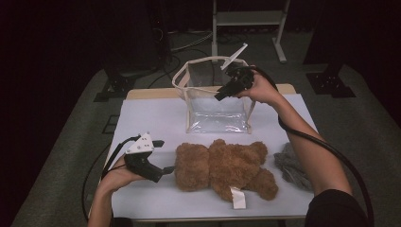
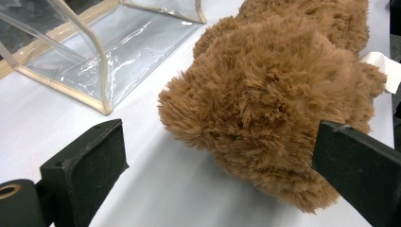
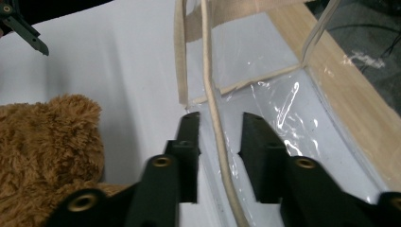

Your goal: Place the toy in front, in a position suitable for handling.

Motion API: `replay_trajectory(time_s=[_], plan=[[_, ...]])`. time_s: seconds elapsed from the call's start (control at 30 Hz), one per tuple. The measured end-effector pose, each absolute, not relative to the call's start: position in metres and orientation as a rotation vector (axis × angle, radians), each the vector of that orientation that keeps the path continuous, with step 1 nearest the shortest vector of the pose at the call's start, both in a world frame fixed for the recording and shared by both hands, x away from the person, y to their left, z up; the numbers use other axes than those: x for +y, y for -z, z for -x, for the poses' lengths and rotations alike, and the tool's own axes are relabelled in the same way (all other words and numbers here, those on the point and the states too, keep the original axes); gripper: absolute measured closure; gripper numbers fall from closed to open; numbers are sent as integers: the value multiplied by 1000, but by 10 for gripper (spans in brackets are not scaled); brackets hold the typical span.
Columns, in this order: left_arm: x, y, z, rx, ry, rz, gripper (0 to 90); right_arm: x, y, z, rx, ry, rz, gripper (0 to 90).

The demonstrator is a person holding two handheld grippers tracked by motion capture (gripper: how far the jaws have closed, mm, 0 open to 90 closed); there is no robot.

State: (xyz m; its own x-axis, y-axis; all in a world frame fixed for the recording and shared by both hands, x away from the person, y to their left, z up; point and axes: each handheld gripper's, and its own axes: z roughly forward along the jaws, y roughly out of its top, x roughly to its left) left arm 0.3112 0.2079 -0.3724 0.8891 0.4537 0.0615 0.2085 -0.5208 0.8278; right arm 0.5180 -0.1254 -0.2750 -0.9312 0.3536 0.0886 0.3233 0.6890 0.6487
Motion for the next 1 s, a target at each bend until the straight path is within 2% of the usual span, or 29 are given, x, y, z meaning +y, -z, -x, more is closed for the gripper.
replay_trajectory(time_s=[0.1,0.2,0.5,1.0], plan=[[209,372,-311,477,-341,-2127,31,-125,277,-516,2859,-1057,-585,809],[209,372,-311,474,-339,-2129,31,-125,278,-513,2865,-1055,-602,857],[210,370,-310,474,-338,-2134,31,-126,279,-502,2883,-1062,-598,867],[210,368,-308,472,-352,-2139,31,-130,281,-461,2897,-1102,-547,867]])
